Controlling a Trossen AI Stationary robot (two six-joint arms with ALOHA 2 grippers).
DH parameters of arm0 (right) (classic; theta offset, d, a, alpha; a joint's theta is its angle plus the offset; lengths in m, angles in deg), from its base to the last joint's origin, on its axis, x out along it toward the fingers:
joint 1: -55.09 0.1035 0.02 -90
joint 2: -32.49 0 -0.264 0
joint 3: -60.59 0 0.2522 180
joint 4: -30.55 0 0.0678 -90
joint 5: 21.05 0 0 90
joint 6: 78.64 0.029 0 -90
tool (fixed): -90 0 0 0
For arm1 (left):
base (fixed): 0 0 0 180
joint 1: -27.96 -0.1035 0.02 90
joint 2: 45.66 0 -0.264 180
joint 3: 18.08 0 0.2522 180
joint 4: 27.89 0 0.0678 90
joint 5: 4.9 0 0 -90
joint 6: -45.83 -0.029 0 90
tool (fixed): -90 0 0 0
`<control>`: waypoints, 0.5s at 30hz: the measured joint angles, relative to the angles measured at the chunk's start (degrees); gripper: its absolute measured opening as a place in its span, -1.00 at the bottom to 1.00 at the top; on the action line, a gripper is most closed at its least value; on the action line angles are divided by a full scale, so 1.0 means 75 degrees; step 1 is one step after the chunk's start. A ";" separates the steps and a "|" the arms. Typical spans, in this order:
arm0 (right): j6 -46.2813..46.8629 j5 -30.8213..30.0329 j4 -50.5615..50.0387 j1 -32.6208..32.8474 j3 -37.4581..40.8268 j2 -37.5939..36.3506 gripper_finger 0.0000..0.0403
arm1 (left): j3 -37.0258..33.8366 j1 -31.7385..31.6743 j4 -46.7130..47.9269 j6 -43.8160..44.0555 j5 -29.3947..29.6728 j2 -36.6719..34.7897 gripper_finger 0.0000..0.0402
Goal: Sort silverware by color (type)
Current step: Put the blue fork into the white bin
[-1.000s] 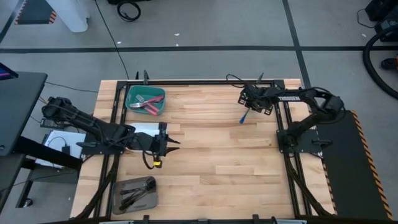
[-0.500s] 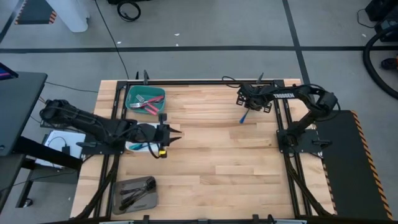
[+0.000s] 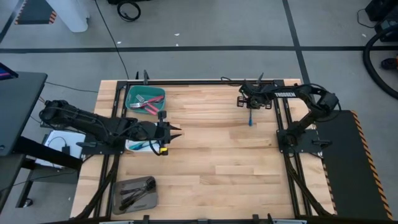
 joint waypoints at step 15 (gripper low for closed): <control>-0.1860 0.0808 -0.0120 0.0908 0.0035 -0.1926 -0.94 | 0.0000 -0.0270 0.0044 0.0116 -0.0002 -0.0002 -0.48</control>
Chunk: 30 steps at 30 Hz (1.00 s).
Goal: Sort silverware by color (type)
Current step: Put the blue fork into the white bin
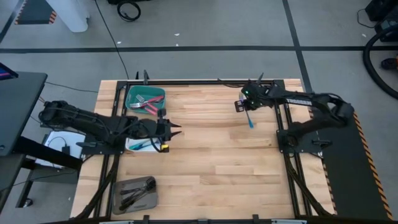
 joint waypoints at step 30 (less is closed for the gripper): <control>-0.4629 -0.3949 0.8117 0.5742 -0.0026 0.0017 -0.93 | 0.0000 -0.0745 -0.1168 0.2696 -0.0012 0.0004 -0.48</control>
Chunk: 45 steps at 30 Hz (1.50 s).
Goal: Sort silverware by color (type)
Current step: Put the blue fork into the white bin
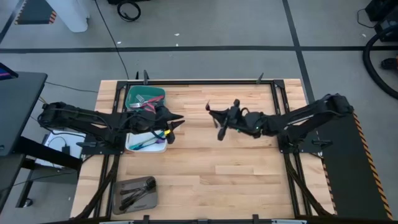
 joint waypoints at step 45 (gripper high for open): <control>-0.0440 -0.0960 0.1966 0.0494 -0.0227 0.1856 -0.93 | 0.0029 -0.0020 -0.4275 -0.0207 -0.0358 0.2201 -0.48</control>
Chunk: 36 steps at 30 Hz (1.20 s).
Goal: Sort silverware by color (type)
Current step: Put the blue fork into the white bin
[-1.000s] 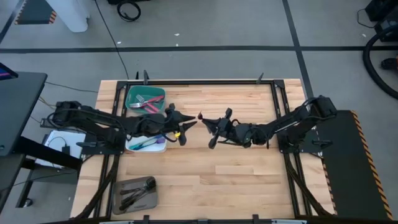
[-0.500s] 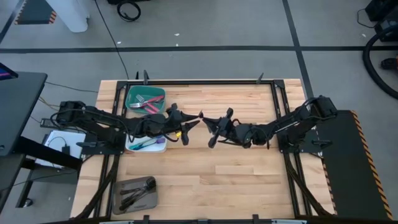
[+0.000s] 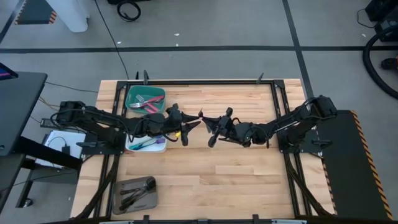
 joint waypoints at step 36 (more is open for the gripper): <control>0.0129 -0.0594 -0.0485 -0.0178 0.0003 -0.0019 -0.92 | 0.0612 -0.0758 -0.0629 0.0307 -0.0651 0.1102 -0.48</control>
